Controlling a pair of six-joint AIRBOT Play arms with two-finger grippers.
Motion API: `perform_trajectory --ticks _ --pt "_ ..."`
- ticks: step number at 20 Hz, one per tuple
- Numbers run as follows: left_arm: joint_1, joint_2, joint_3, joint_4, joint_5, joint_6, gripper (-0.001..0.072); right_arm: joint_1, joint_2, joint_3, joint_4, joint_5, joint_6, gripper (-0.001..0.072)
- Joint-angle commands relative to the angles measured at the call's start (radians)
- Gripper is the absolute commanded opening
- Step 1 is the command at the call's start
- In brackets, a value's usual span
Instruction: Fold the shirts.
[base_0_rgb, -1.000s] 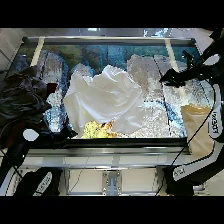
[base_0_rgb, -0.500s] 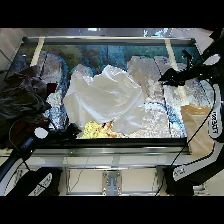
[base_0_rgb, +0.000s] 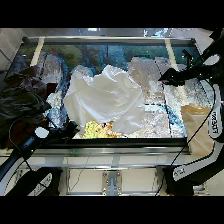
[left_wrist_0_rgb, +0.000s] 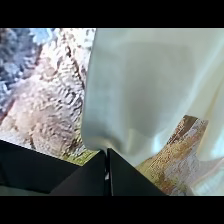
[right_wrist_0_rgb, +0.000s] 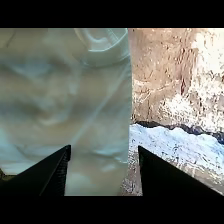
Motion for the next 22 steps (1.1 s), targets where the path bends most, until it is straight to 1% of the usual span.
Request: perform_trajectory --ticks 1,2,3,5,6,9,10,13,17,19,21,22 --pt "0.0 0.0 0.0 0.0 0.005 0.004 0.0014 0.011 -0.008 -0.048 -0.124 -0.001 0.043 0.0483" --pt "0.0 0.0 0.0 0.0 0.005 0.004 0.0014 0.013 -0.018 -0.085 -0.141 0.001 0.066 0.0483" --pt "0.0 0.0 0.0 0.0 0.005 0.004 0.0014 0.012 -0.033 -0.133 -0.126 0.002 0.066 0.0484" --pt "0.0 0.0 0.0 0.0 0.005 0.004 0.0014 0.012 -0.078 -0.218 -0.032 0.0 0.05 0.0483" --pt "0.0 0.0 0.0 -0.001 0.005 0.004 0.0015 0.013 -0.109 -0.242 0.023 0.006 0.023 0.0483" --pt "0.0 0.0 0.0 -0.001 0.005 0.004 0.0014 0.031 -0.189 -0.258 0.145 -0.003 -0.003 0.0483" --pt "0.0 0.0 0.0 -0.001 0.005 0.004 0.0014 0.045 -0.198 -0.258 0.155 -0.018 -0.019 0.0483" --pt "0.0 0.0 0.0 0.0 0.014 0.004 0.0014 0.099 -0.2 -0.258 0.149 -0.081 -0.024 0.0483" --pt "0.0 0.0 0.0 0.0 0.035 0.004 0.0014 0.167 -0.206 -0.258 0.086 -0.089 -0.021 0.0478" --pt "0.0 0.0 0.0 0.0 0.035 0.005 0.0015 0.19 -0.206 -0.258 0.088 -0.085 -0.018 0.0336" --pt "0.001 0.0 0.002 0.0 0.035 0.017 0.0015 0.203 -0.204 -0.258 0.13 -0.077 -0.018 0.0146" --pt "0.002 0.004 0.009 0.0 0.035 0.047 0.0014 0.203 -0.199 -0.258 0.173 -0.063 -0.028 0.0021"
